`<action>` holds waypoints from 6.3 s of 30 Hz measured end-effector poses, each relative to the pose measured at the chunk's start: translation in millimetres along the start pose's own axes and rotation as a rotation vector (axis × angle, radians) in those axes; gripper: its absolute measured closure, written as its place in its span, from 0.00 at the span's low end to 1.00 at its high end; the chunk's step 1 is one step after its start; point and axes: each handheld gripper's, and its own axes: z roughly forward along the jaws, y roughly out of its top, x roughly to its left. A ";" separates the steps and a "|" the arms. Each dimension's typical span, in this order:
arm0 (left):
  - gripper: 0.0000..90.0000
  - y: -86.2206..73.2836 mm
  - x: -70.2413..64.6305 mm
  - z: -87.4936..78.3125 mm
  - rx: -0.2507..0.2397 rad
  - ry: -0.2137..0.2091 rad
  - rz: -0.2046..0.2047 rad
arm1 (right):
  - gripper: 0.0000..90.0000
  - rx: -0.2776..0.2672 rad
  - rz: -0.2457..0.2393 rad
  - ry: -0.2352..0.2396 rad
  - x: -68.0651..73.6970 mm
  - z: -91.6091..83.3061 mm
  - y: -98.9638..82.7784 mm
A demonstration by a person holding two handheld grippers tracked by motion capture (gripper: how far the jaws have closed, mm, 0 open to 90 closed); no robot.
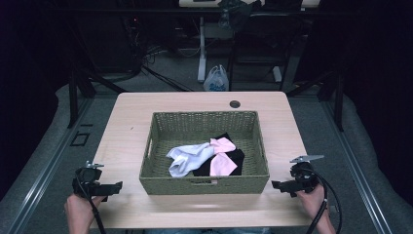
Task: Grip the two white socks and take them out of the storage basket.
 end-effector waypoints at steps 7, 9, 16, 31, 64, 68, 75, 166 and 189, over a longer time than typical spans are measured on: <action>0.00 0.6 -2.2 -1.4 -0.013 0.000 0.015 | 0.04 -0.004 -0.003 0.000 1.1 0.1 -0.1; 0.00 0.9 -2.0 -1.7 -0.014 -0.002 0.018 | 0.04 -0.004 0.000 -0.002 1.4 0.4 -0.3; 0.00 9.7 -6.0 -15.0 -0.038 -0.039 0.026 | 0.04 -0.002 -0.003 -0.004 1.5 0.1 -0.1; 0.00 60.6 -31.7 -49.2 -0.078 -0.085 0.133 | 0.04 -0.007 -0.001 -0.005 1.6 -1.3 -0.3; 0.00 178.5 -115.0 -59.3 -0.027 -0.208 0.388 | 0.04 -0.011 -0.002 -0.011 0.6 -1.7 0.0; 0.01 186.4 -130.6 -48.9 -0.003 -0.221 0.419 | 0.04 -0.006 -0.003 0.000 0.0 -1.7 0.2; 0.04 195.2 -147.8 -29.7 0.040 -0.240 0.448 | 0.04 -0.009 -0.001 0.000 -0.1 -1.8 0.1; 0.93 219.0 -172.2 -31.5 0.088 -0.291 0.482 | 0.04 -0.012 0.001 0.004 -1.1 -2.7 0.5; 0.93 221.2 -120.3 -80.7 -0.008 -0.226 0.392 | 0.04 -0.005 -0.002 0.003 -1.3 -2.8 0.4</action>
